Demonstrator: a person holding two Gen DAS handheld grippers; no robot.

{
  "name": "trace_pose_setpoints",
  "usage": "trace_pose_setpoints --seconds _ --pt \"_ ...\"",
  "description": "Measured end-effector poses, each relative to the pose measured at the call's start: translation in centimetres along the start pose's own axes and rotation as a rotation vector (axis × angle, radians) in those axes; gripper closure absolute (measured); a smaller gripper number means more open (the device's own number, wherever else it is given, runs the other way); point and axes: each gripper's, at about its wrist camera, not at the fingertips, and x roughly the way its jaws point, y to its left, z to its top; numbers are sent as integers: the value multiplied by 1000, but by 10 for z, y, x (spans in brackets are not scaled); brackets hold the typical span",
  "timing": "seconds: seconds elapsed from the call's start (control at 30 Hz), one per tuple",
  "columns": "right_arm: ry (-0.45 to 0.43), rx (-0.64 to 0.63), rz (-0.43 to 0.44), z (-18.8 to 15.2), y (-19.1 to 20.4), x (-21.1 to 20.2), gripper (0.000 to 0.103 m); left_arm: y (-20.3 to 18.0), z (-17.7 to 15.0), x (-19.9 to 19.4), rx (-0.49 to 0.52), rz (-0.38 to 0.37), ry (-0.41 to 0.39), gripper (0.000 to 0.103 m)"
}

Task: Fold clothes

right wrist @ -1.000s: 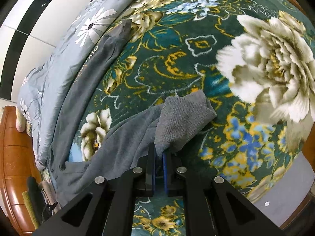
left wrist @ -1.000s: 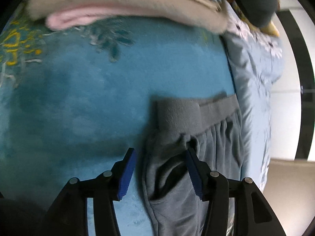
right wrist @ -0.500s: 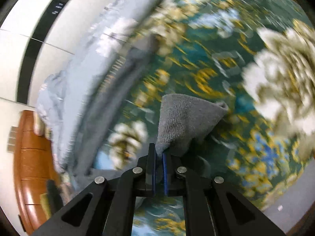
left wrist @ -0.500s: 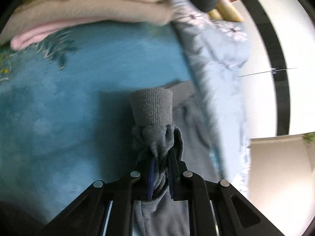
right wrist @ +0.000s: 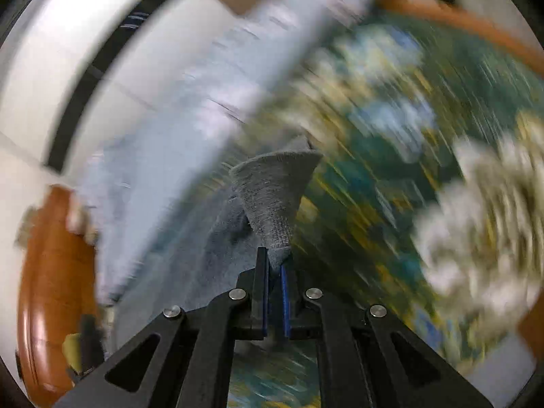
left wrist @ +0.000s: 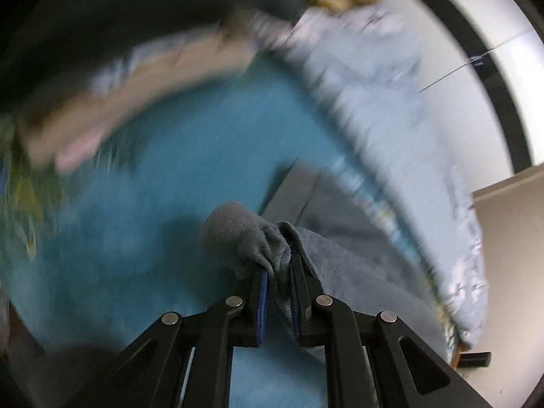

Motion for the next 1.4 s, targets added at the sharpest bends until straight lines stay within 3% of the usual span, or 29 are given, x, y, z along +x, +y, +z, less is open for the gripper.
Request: trace_pose_setpoints --seconds 0.07,0.2,0.37,0.53,0.87,1.03,1.2,1.4 --pt "42 100 -24 -15 -35 15 97 -3 -8 9 7 42 30 91" --pt "46 134 -22 -19 -56 13 97 -13 -14 2 31 73 22 91" --pt "7 118 49 -5 -43 -3 97 1 -27 -25 2 41 0 91" --pt "12 111 123 12 -20 11 97 25 -31 -44 -80 -33 34 91" --pt "-17 104 259 74 24 37 97 -4 -8 -51 -111 -107 21 91" --pt "-28 126 310 121 47 64 97 -31 18 -43 -118 -142 26 91" --pt "-32 124 276 169 79 103 97 -70 56 -20 -108 -154 32 91" --pt "11 142 158 189 100 158 97 -93 89 27 -160 -144 61 91"
